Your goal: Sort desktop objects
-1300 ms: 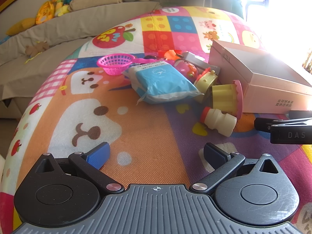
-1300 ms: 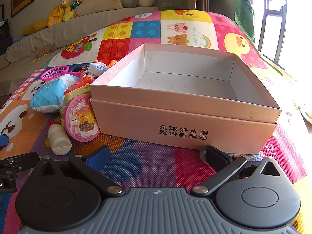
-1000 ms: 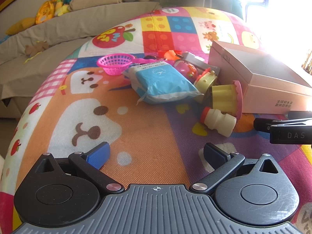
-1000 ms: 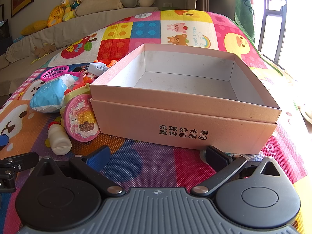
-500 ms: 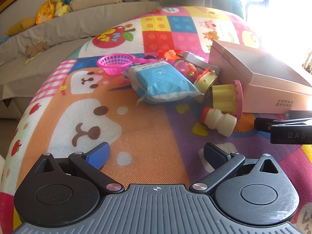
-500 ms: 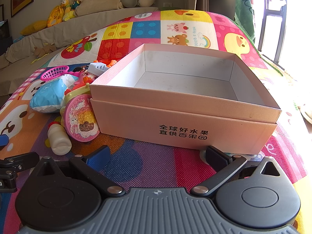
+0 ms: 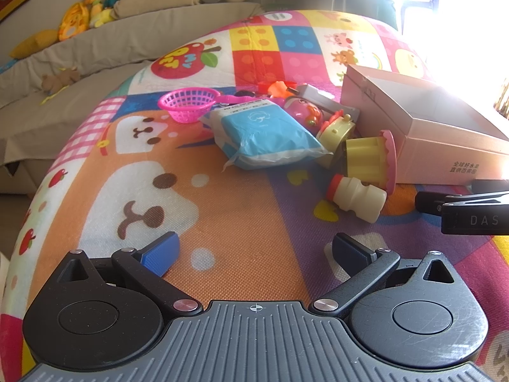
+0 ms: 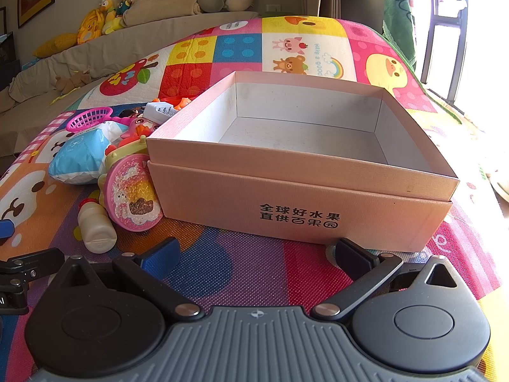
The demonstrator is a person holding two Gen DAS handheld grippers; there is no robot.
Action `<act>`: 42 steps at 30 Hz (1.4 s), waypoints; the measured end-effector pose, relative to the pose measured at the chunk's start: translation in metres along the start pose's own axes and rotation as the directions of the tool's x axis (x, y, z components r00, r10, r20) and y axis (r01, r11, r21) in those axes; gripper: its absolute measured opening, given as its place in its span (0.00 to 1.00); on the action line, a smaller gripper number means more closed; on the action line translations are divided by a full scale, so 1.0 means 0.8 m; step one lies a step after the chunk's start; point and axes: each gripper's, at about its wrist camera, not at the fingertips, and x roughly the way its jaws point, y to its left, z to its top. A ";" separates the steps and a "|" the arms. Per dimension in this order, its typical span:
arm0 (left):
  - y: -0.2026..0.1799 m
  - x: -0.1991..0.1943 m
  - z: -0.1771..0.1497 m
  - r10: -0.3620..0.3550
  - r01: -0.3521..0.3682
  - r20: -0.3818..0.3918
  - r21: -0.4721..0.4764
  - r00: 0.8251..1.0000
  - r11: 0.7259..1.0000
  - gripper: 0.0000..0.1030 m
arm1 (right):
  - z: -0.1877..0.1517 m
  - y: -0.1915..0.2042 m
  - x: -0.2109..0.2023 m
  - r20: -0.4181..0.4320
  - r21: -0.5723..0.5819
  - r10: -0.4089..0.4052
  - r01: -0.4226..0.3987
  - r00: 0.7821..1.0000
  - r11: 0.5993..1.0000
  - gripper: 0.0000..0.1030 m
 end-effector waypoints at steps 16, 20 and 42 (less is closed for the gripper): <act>0.000 0.000 0.000 0.002 -0.002 0.000 -0.001 1.000 1.000 1.00 | 0.000 0.000 0.000 0.000 0.000 0.000 0.000 1.000 1.000 1.00; 0.000 0.000 0.000 0.004 -0.004 -0.001 -0.001 1.000 1.000 1.00 | -0.001 0.000 0.000 0.000 -0.001 0.000 0.000 1.000 1.000 1.00; -0.002 -0.002 -0.001 0.007 -0.007 -0.002 -0.008 1.000 1.000 1.00 | 0.000 -0.001 0.001 0.000 -0.001 -0.001 0.001 1.000 1.000 1.00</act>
